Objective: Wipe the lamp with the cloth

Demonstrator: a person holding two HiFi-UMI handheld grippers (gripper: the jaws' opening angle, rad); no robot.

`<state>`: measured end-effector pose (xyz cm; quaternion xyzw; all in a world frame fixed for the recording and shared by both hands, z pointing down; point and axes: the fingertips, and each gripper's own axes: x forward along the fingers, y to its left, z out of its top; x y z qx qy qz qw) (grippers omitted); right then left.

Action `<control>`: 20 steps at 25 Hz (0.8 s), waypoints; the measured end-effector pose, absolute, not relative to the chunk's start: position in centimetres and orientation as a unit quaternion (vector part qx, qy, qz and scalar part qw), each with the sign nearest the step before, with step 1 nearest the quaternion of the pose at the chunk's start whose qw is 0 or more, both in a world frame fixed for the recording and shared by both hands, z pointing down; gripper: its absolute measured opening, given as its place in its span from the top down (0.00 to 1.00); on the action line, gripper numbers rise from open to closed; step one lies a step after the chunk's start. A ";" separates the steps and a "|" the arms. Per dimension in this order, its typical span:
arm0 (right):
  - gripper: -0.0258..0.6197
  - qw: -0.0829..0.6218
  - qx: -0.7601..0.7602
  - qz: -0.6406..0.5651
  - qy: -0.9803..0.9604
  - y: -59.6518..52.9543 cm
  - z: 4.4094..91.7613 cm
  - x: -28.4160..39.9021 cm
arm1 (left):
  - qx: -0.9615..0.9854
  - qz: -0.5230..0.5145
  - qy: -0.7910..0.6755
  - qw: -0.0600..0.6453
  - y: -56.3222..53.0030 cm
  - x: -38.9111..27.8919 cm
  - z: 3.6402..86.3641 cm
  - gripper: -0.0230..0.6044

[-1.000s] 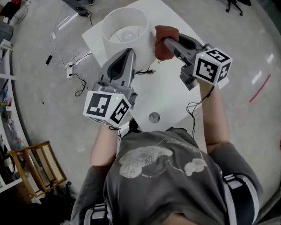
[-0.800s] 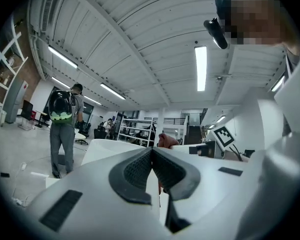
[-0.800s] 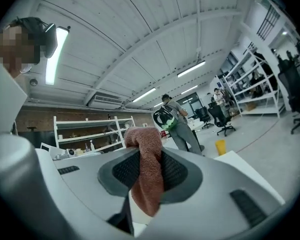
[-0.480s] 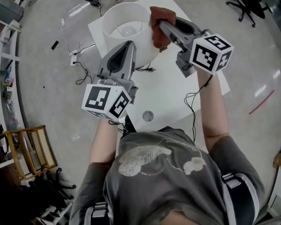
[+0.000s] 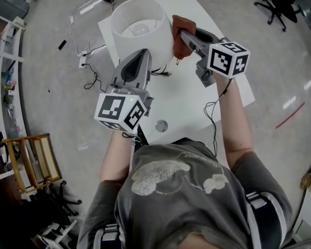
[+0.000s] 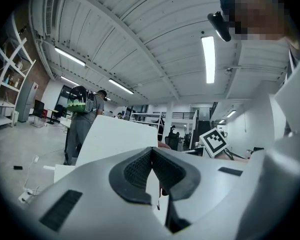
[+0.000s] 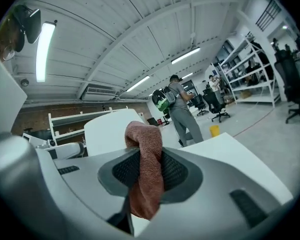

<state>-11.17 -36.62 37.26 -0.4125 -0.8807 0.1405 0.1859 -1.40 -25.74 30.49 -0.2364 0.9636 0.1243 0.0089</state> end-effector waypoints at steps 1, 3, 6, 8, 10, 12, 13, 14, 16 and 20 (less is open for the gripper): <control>0.82 0.193 -0.410 0.143 -0.880 -36.9 38.0 -11.3 | -0.235 0.124 0.964 0.007 -25.9 -1.3 30.7 0.95; 0.82 0.205 -0.406 0.149 -0.878 -37.4 39.4 -11.4 | -0.231 0.126 0.965 0.001 -26.1 -1.1 31.2 0.95; 0.82 0.224 -0.399 0.154 -0.876 -38.0 41.6 -11.4 | -0.223 0.128 0.966 -0.009 -26.1 -0.5 32.3 0.95; 0.82 0.239 -0.393 0.155 -0.874 -38.3 43.2 -11.0 | -0.218 0.130 0.967 -0.017 -25.9 -0.1 33.2 0.95; 0.82 0.252 -0.384 0.155 -0.875 -38.7 44.5 -10.7 | -0.215 0.130 0.967 -0.025 -25.7 0.2 33.9 0.95; 0.82 0.262 -0.373 0.157 -0.876 -39.1 45.6 -10.6 | -0.216 0.131 0.967 -0.030 -25.5 0.4 34.4 0.95; 0.82 0.264 -0.366 0.160 -0.878 -39.3 45.9 -10.5 | -0.217 0.132 0.967 -0.032 -25.4 0.4 34.6 0.95; 0.82 0.263 -0.359 0.162 -0.881 -39.5 46.0 -10.5 | -0.218 0.132 0.966 -0.034 -25.2 0.4 34.8 0.95; 0.82 0.262 -0.348 0.171 -0.884 -39.9 46.3 -10.4 | -0.222 0.134 0.965 -0.036 -24.7 0.2 35.2 0.95; 0.82 0.263 -0.323 0.193 -0.888 -40.7 47.0 -9.3 | -0.243 0.138 0.959 -0.040 -24.0 0.4 35.3 0.95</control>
